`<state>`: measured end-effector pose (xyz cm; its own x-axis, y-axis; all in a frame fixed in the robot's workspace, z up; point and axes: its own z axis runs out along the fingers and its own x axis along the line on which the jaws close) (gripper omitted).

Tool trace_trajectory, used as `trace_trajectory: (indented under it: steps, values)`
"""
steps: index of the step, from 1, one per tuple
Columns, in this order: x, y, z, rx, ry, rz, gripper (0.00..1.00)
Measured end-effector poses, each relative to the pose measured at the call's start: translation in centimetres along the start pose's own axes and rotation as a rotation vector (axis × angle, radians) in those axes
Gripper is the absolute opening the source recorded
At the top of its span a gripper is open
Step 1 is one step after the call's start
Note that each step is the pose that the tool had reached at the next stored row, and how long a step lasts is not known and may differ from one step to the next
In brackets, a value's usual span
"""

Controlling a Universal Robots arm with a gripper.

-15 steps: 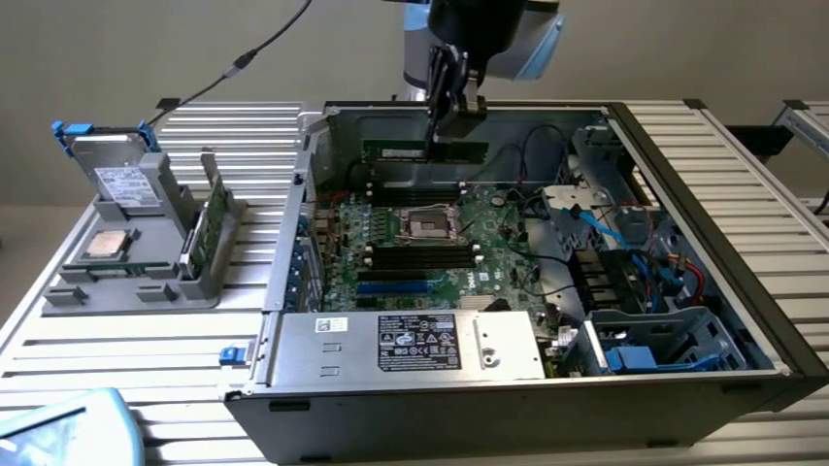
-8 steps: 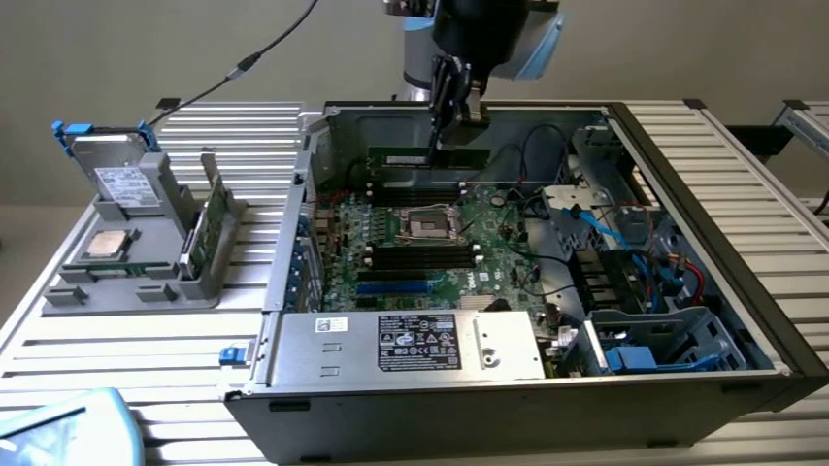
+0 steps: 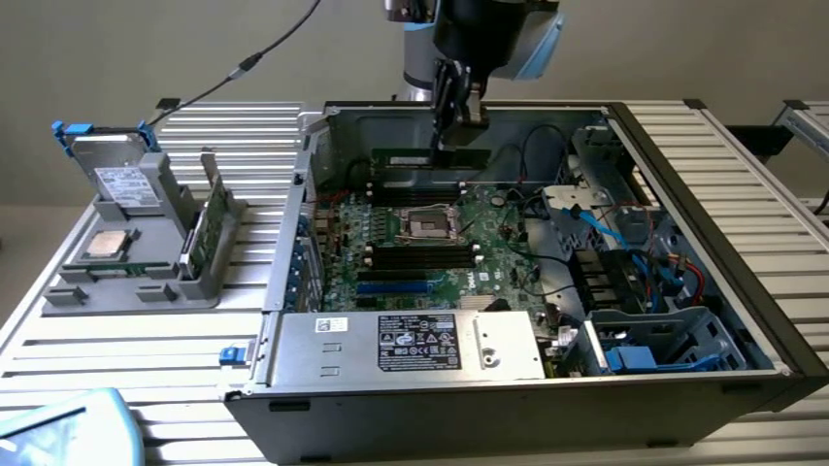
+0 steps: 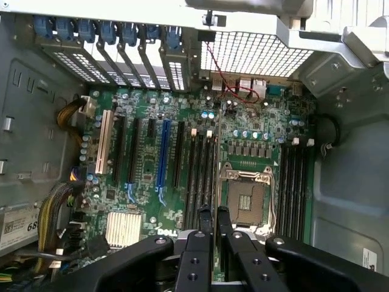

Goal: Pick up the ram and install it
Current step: 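Pick up the ram and move it above insertion slot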

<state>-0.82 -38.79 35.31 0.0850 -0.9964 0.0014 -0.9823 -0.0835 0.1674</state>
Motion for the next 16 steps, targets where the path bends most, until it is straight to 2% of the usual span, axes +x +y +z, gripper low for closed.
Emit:
trace_trajectory:
  steps: [4,9,12,16]
  values:
    - [-0.06,-0.05,0.27,0.011,0.0018,0.005,0.14]
    - [-0.08,-0.08,0.75,0.0202,0.0033,0.017,0.14]
    - [-0.14,-0.07,0.89,0.0206,0.0088,0.019,0.14]
    - [-0.14,-0.06,0.89,0.0206,0.0088,0.019,0.14]
